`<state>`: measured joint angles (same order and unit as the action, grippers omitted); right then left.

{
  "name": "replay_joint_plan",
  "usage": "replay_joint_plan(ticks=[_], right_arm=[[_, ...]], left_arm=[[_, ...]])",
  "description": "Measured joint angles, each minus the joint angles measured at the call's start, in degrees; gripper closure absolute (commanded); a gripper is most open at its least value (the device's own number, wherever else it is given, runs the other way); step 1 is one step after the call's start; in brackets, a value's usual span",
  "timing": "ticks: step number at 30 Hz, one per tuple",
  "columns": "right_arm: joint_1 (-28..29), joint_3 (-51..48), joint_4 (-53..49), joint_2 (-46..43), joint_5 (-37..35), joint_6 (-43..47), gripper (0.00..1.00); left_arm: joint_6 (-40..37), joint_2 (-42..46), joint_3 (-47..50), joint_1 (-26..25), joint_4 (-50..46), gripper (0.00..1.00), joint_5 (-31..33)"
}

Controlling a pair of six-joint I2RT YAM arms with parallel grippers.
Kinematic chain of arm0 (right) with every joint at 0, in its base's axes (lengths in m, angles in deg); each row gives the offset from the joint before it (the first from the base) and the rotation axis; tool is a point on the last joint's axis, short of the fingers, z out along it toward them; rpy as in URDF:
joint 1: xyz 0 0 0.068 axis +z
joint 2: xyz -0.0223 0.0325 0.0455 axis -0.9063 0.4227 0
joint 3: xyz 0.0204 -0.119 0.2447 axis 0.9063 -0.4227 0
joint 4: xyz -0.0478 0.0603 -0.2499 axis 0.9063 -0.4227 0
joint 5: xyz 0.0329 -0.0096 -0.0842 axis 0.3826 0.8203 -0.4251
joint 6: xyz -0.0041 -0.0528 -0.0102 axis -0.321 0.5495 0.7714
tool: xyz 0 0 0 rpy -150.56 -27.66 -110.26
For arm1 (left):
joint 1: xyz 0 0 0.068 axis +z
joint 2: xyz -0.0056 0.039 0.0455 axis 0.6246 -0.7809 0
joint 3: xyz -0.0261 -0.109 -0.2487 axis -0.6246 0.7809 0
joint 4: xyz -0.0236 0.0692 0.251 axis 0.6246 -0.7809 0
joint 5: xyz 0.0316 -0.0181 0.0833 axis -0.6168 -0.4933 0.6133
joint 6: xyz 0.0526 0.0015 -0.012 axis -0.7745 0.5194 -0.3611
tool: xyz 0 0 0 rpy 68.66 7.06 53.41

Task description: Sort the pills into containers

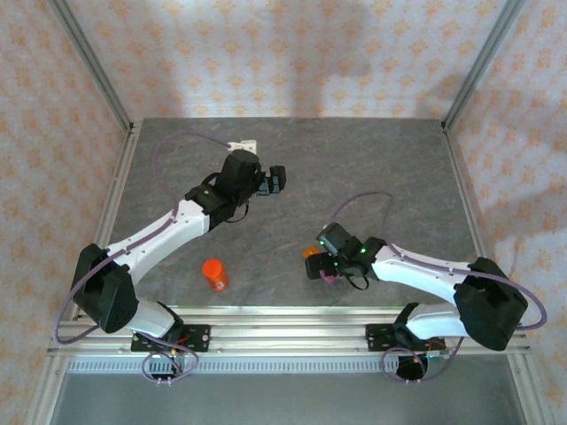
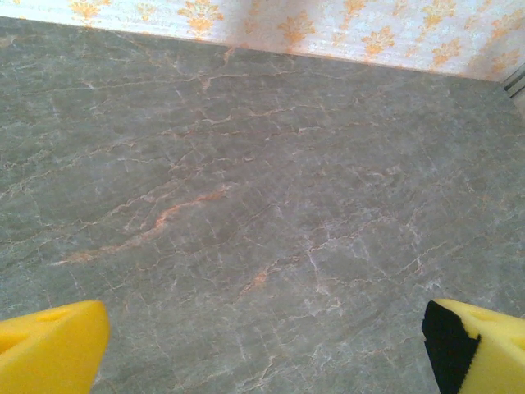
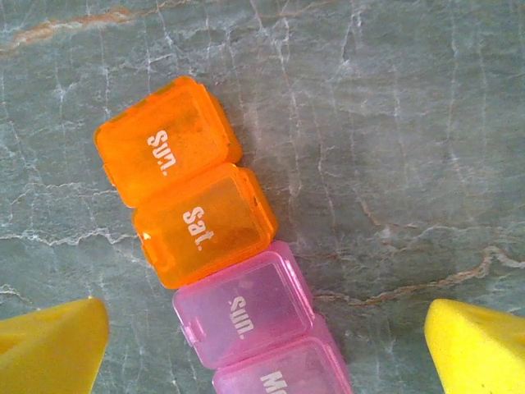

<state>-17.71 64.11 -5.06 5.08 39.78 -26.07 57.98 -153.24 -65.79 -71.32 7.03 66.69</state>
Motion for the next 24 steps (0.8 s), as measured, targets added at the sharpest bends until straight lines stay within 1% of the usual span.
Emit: replay_joint_plan(ticks=[3, 11, 17, 21, 24], right_arm=[[0.0, -0.04, 0.39, 0.42, 0.7, 0.2, 0.07], [0.0, 0.04, 0.79, 3.32, 1.7, 1.44, 0.24], [0.07, 0.24, 0.79, 4.5, 1.7, 1.92, 0.27], [0.44, 0.37, 0.79, 5.07, 1.68, 1.97, 0.32], [0.85, 0.66, 0.72, 6.03, 1.16, 2.34, 0.4]], left_arm=[[-0.02, 0.11, 0.0, 0.0, -0.17, 0.0, 0.0], [0.22, 0.09, 0.0, 0.0, -1.44, 0.0, -0.04], [0.83, 0.09, 0.0, 0.0, -2.05, 0.0, -0.09], [1.14, 0.09, 0.0, 0.0, -2.25, 0.0, -0.28], [1.29, 0.09, -0.02, 0.0, -2.4, 0.0, -0.44]])
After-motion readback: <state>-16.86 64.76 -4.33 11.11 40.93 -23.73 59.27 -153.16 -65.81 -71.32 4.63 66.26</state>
